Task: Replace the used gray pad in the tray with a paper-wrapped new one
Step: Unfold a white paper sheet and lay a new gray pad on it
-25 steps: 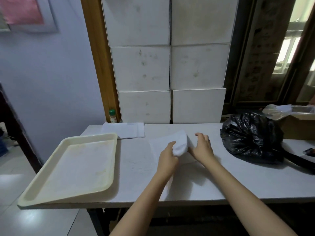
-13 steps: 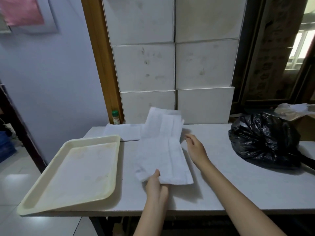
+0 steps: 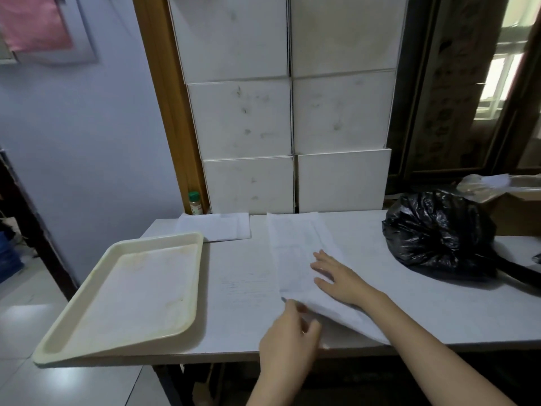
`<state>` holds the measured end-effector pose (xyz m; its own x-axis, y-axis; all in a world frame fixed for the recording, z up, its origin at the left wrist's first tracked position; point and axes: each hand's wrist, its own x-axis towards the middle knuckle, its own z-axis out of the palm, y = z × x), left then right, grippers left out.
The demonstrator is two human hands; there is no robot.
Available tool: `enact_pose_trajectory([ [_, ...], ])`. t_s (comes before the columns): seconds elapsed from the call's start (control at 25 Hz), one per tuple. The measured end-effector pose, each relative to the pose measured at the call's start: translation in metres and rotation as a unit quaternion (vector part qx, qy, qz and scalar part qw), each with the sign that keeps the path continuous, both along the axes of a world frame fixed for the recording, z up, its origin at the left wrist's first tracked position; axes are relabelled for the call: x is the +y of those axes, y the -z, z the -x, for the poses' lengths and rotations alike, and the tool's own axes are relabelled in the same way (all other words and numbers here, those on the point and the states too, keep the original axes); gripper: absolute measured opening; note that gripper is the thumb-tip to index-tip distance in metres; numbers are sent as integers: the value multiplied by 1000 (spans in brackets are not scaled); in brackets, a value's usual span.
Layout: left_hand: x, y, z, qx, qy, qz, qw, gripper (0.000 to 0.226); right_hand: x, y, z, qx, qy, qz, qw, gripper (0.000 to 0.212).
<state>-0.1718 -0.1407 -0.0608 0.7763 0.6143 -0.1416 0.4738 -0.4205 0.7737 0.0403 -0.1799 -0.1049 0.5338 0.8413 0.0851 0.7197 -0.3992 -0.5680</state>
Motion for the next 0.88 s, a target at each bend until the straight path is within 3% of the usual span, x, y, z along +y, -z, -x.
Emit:
enact_pose_trajectory([
  [0.04,2,-1,-2,-28,-14,-177,984,13,-4,-3,-2,-6,39,-63,997,34],
  [0.08,3,-1,-9,-84,-24,-282,955,13,-7,-8,-3,-35,107,-112,987,30],
  [0.16,4,5,-35,-170,11,-378,910,22,-13,-22,-4,-120,253,-80,957,33],
  [0.2,5,9,-50,-167,38,-363,916,28,-18,-29,-3,-138,298,7,944,40],
  [0.28,8,17,-72,-53,92,-254,961,44,-26,-31,5,-113,314,166,928,52],
  [0.36,16,29,-87,67,128,-216,966,56,-29,-28,13,-86,308,210,924,57],
  [0.48,27,47,-90,121,166,-272,940,60,-34,-25,27,-106,315,190,924,54],
  [0.64,42,48,-86,52,193,-295,934,57,-38,-29,38,-147,320,167,921,37],
  [0.76,36,42,-76,13,216,-271,938,67,-39,-28,42,-75,343,126,928,30],
  [0.88,27,40,-66,36,252,-271,928,97,-38,-34,42,13,372,40,927,33],
])
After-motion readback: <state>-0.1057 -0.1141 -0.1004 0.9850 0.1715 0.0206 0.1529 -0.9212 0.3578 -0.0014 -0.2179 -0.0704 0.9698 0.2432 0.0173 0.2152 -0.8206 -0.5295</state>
